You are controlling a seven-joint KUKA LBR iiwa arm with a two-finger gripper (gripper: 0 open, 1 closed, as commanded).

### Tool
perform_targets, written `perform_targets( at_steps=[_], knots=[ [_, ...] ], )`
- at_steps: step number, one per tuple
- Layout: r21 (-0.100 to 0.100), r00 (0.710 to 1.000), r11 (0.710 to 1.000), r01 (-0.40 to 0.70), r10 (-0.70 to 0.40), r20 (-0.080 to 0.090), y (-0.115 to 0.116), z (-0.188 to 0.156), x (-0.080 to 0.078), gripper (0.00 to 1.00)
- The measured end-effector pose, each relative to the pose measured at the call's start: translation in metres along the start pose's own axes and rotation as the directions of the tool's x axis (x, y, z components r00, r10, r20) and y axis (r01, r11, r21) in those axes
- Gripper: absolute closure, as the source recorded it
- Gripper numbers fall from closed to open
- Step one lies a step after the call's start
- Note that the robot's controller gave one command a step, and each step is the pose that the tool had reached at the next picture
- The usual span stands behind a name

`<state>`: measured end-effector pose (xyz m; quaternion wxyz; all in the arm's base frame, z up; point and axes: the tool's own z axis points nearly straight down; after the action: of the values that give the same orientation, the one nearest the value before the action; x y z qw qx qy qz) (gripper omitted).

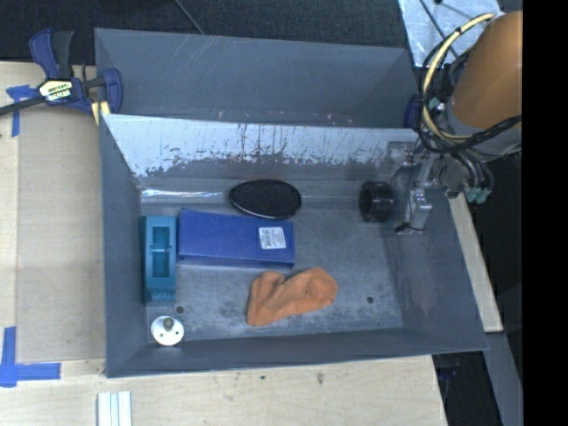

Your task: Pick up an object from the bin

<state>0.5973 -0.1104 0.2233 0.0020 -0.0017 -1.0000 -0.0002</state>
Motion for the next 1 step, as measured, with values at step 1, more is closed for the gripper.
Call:
perform_targets(
  at_steps=[1],
  knots=[
    [0.000,1.000,1.000,0.000,0.000,0.001,0.0003,-0.0013,0.0005,0.00]
  ],
)
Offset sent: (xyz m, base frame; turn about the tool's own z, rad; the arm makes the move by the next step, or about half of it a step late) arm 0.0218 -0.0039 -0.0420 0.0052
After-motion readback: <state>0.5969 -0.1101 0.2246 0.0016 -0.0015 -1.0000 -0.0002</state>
